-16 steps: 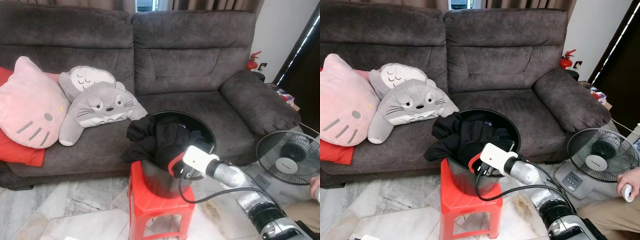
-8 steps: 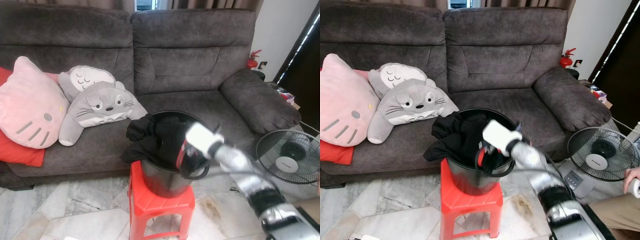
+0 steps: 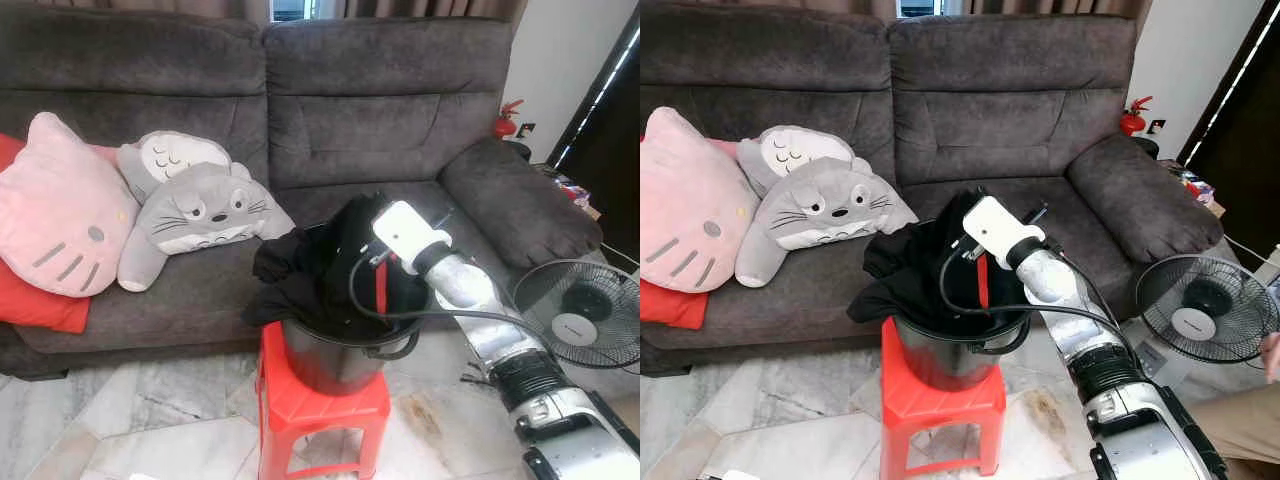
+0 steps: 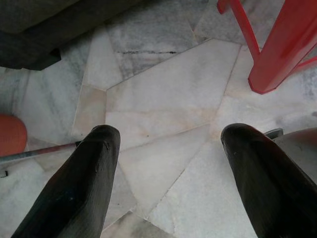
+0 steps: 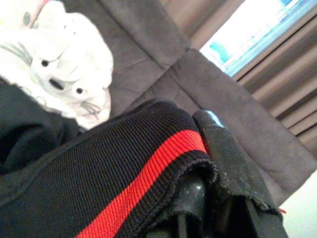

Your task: Hang hanger

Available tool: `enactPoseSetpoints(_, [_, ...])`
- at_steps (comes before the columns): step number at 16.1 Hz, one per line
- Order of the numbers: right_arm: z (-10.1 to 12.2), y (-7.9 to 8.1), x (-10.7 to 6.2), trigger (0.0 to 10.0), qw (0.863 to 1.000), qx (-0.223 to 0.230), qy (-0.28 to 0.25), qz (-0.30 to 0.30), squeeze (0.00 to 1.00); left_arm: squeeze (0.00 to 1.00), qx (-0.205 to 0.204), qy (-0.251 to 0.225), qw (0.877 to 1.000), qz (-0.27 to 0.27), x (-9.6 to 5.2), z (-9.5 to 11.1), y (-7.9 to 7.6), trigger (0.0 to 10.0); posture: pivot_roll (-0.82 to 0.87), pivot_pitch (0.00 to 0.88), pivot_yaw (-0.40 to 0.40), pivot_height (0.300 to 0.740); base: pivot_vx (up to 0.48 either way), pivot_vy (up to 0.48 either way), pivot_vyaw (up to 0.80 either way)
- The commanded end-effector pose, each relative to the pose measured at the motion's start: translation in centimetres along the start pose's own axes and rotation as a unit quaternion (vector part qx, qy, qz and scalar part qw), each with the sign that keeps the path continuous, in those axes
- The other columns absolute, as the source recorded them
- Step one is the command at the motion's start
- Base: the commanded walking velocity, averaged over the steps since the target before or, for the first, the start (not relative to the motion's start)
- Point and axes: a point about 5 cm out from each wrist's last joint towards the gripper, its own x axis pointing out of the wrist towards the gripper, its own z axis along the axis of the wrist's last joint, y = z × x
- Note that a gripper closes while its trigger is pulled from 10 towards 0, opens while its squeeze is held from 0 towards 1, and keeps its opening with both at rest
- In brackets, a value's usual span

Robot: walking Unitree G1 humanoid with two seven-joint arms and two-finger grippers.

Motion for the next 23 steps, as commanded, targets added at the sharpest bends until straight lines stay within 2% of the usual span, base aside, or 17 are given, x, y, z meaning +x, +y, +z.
enactPoseSetpoints(1, [2.2,-1.7,0.7,10.0,0.999,-0.002,-0.037,-0.032,0.00,0.00,0.006,0.010,1.000,-0.004,-0.1,-0.4,-0.2,10.0,0.01,0.000,-0.082,0.740,0.000,0.000,0.00])
enactPoseSetpoints(4, [5.0,-3.5,1.6,10.0,0.994,-0.015,-0.086,-0.066,0.00,0.00,0.006,0.010,1.000,-0.003,-0.1,-0.4,-0.2,10.0,0.01,0.000,-0.084,0.740,0.000,0.000,0.00])
enactPoseSetpoints(7, [9.1,-5.8,2.8,10.0,0.983,-0.041,-0.147,-0.101,0.00,0.00,0.004,0.011,1.000,-0.001,-0.1,-0.3,-0.1,10.0,0.01,0.000,-0.076,0.740,0.000,0.000,0.00])
enactPoseSetpoints(9, [10.4,-6.7,3.0,10.0,0.979,-0.045,-0.164,-0.116,0.00,0.00,0.003,0.011,1.000,0.000,-0.1,-0.3,-0.1,10.0,0.00,0.000,-0.074,0.740,0.000,0.000,0.00])
enactPoseSetpoints(10, [13.1,-8.2,3.0,10.0,0.965,-0.060,-0.212,-0.142,0.00,0.00,0.002,0.012,1.000,0.001,0.0,-0.3,-0.1,10.0,-0.01,0.000,-0.068,0.740,0.000,0.000,0.00])
enactPoseSetpoints(11, [16.1,-9.8,2.6,10.0,0.945,-0.060,-0.270,-0.173,0.00,0.00,0.003,0.012,1.000,0.001,0.0,-0.3,-0.1,10.0,-0.01,0.000,-0.066,0.740,0.000,0.000,0.00])
enactPoseSetpoints(12, [18.9,-10.7,1.8,10.0,0.924,-0.035,-0.332,-0.185,0.00,0.00,0.003,0.012,1.000,0.001,0.0,-0.3,-0.1,10.0,-0.01,0.000,-0.065,0.740,0.000,0.000,0.00])
enactPoseSetpoints(13, [20.9,-10.9,1.1,10.0,0.908,-0.008,-0.380,-0.177,0.00,0.00,0.003,0.012,1.000,0.001,0.0,-0.2,0.0,10.0,-0.02,0.000,-0.063,0.740,0.000,0.000,0.00])
enactPoseSetpoints(14, [21.7,-10.7,0.8,10.0,0.901,0.016,-0.403,-0.160,0.00,0.00,0.004,0.012,1.000,0.001,0.0,-0.2,0.0,10.0,-0.02,0.000,-0.062,0.740,0.000,0.000,0.00])
enactPoseSetpoints(16, [23.8,-8.3,-0.5,10.0,0.875,0.101,-0.472,-0.045,0.00,0.00,0.004,0.013,1.000,0.001,0.0,-0.2,0.0,10.0,-0.02,0.000,-0.062,0.740,0.000,0.000,0.00])
enactPoseSetpoints(17, [23.4,-7.3,-0.3,10.0,0.873,0.144,-0.465,-0.010,0.00,0.00,0.004,0.013,1.000,0.001,0.0,-0.2,0.0,10.0,-0.02,0.000,-0.064,0.740,0.000,0.000,0.00])
enactPoseSetpoints(18, [22.2,-5.6,0.1,10.0,0.888,0.145,-0.437,0.020,0.00,0.00,0.004,0.013,1.000,0.001,0.0,-0.2,0.0,10.0,-0.02,0.000,-0.067,0.740,0.000,0.000,0.00])
enactPoseSetpoints(20, [16.6,-0.4,1.3,10.0,0.946,0.127,-0.288,0.075,0.00,0.00,0.003,0.014,1.000,0.002,0.0,-0.3,-0.1,10.0,-0.01,0.000,-0.069,0.740,0.000,0.000,0.00])
enactPoseSetpoints(21, [13.4,2.2,0.6,10.0,0.954,0.158,-0.228,0.113,0.00,0.00,0.002,0.015,1.000,0.001,0.0,-0.3,-0.1,10.0,-0.02,0.000,-0.067,0.740,0.000,0.000,0.00])
enactPoseSetpoints(23, [11.4,4.6,-0.8,10.0,0.952,0.170,-0.186,0.171,0.00,0.00,0.004,0.016,1.000,-0.002,0.0,-0.4,-0.1,10.0,-0.02,0.000,-0.065,0.740,0.000,0.000,0.00])
